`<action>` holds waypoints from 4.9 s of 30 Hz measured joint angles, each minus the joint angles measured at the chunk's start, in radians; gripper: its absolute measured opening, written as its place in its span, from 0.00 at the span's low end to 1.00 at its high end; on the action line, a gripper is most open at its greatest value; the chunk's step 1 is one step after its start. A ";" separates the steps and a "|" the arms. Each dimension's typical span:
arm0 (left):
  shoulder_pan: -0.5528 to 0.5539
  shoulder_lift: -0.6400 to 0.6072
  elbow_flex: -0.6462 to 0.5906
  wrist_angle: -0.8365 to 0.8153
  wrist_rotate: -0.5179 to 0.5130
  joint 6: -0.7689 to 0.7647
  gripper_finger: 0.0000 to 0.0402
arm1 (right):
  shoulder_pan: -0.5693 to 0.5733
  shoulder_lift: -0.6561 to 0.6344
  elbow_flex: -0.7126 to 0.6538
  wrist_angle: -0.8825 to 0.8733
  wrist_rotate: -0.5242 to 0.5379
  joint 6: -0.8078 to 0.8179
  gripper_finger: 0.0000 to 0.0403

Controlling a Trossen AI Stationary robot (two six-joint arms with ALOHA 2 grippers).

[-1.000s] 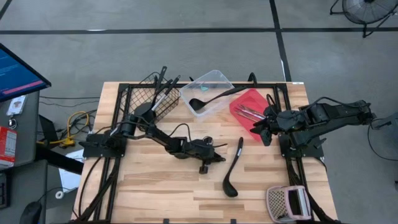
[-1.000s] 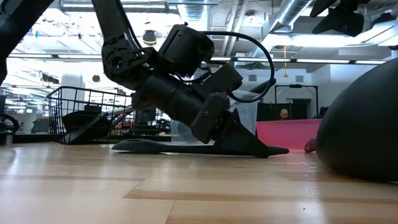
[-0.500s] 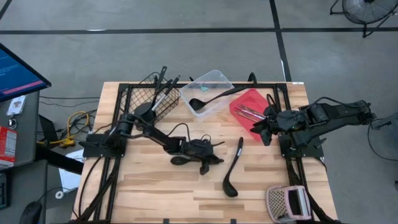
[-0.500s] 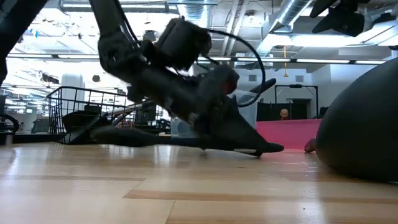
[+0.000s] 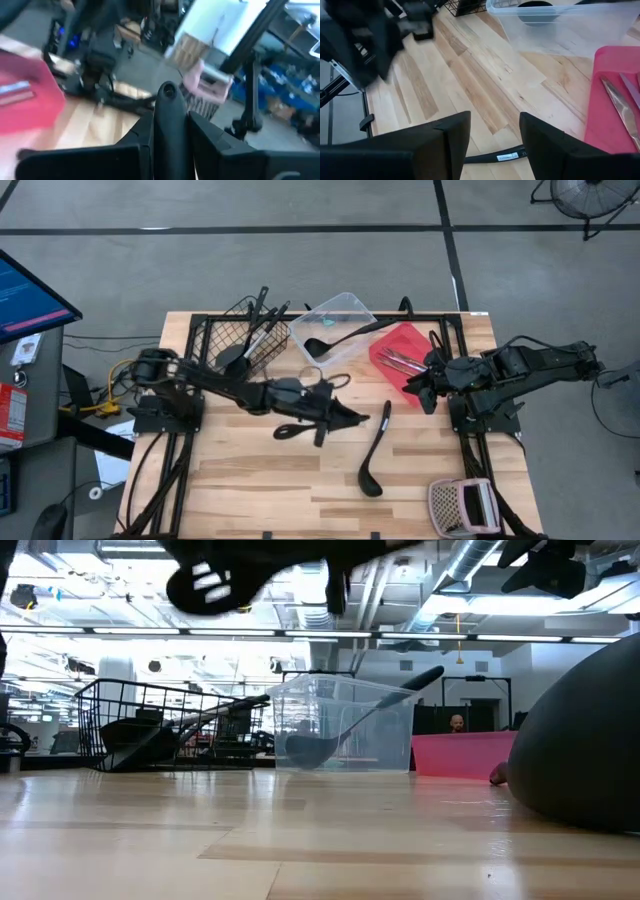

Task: Pick & Place Kitchen Items
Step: Put the slotted spoon into the transparent bin

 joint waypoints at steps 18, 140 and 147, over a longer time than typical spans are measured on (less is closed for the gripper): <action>-0.022 -0.481 0.000 0.279 -0.179 0.039 0.15 | 0.000 0.003 0.000 0.187 0.000 -0.051 0.42; 0.193 -0.421 0.008 0.333 -0.030 0.399 0.16 | -0.025 0.254 0.000 0.592 -0.046 -0.305 0.48; 0.262 -0.211 0.118 0.445 0.102 0.142 0.16 | -0.149 0.269 -0.001 0.744 -0.046 -0.463 0.48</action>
